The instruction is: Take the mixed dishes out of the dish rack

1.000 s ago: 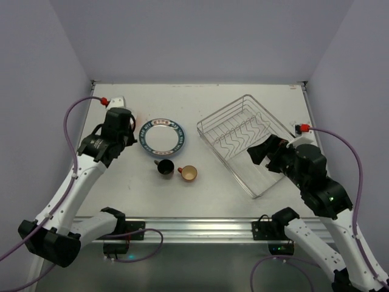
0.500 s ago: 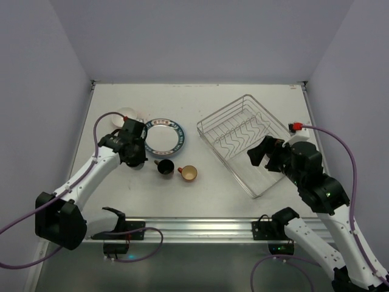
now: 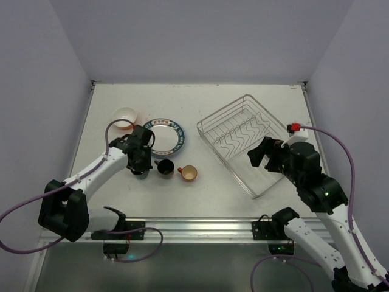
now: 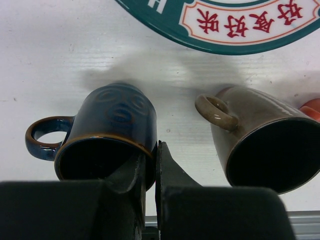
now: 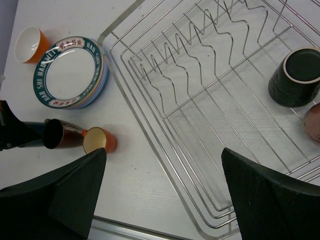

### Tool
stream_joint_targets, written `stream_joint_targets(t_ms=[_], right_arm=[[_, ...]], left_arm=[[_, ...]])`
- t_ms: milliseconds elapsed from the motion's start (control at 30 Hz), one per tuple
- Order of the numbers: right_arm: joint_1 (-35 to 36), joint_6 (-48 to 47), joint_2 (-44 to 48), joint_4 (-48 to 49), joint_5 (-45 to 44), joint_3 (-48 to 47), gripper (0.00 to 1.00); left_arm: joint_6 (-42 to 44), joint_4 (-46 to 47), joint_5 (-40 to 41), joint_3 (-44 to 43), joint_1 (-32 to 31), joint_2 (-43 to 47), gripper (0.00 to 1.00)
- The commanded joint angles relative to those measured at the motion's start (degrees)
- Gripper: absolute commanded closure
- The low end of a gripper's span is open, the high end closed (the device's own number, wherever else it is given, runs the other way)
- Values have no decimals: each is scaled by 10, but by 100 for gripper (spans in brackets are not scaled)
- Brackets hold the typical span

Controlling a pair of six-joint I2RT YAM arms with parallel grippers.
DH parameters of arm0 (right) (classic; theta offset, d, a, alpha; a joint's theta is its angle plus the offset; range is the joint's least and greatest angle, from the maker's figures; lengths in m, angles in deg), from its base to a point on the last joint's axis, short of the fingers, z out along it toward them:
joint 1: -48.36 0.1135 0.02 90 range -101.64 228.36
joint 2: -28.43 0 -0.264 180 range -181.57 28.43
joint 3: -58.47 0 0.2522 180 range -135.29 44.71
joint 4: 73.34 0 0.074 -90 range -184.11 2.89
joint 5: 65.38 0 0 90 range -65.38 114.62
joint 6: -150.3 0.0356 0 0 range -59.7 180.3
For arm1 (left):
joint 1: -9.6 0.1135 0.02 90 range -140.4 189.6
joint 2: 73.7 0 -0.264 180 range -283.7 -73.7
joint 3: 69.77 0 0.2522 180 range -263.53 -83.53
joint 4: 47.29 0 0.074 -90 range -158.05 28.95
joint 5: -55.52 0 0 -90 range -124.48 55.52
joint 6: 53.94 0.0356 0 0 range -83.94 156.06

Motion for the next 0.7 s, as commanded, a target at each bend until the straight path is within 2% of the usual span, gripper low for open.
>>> stream_joint_targets(t_ms=[0,200,300,400,433,500,600,633,667], right_arm=[[1,-8,1,7,-3,3,1],[1,-8,2,6,0,2,1],[1,-7,2,6,0,1,1],[1,-7,0,3,-1,1,1],[1,-7,-2,3,-2,1,1],[1,-6,-7,3,-2,-1,1],[0,1,-23,3,-8,-3,1],[0,4,-29,3,-9,-4,1],[0,7,-43,3,-21,-4,1]], left_arm=[[2,31,-12,-4,-15,-2,100],[7,32,-7,-8,-20,-10,98],[12,30,-7,-8,-21,-15,91],[13,25,3,-11,-21,-16,80],[13,22,5,-12,-21,-14,71],[13,20,7,-17,-21,-2,62],[16,10,10,-30,-22,21,54],[18,5,14,-35,-22,27,45],[18,1,19,-39,-22,42,43]])
